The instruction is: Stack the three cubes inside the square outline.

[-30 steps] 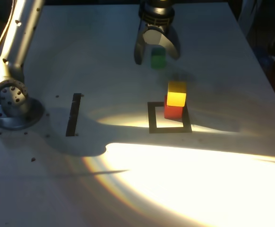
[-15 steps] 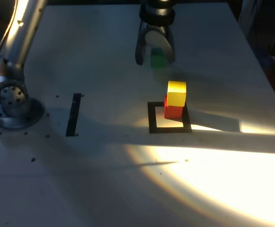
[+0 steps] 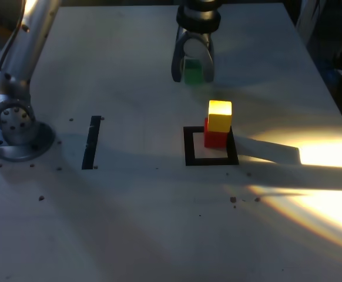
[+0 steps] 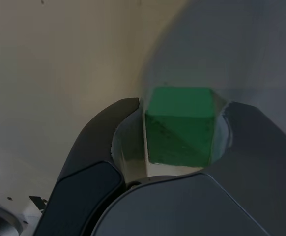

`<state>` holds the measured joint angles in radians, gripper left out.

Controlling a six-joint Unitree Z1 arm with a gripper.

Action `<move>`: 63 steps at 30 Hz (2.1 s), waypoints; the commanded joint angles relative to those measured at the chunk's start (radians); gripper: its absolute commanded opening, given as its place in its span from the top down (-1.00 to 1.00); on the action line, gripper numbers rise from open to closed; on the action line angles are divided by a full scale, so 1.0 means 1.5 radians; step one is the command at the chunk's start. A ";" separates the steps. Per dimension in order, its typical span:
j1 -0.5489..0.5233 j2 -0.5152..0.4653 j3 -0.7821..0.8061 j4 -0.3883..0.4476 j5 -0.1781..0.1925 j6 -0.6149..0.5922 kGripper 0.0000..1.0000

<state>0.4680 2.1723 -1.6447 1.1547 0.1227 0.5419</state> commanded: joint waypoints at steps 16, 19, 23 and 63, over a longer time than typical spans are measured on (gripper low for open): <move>-0.090 -0.133 -0.058 0.137 0.010 -0.096 0.50; -0.151 -0.162 -0.102 0.209 0.008 -0.160 0.50; -0.246 -0.175 -0.165 0.282 -0.002 -0.245 0.50; -0.397 -0.050 -0.172 0.247 -0.016 -0.368 0.49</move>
<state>-0.1314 2.0912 -1.9037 1.5257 0.0981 -0.0121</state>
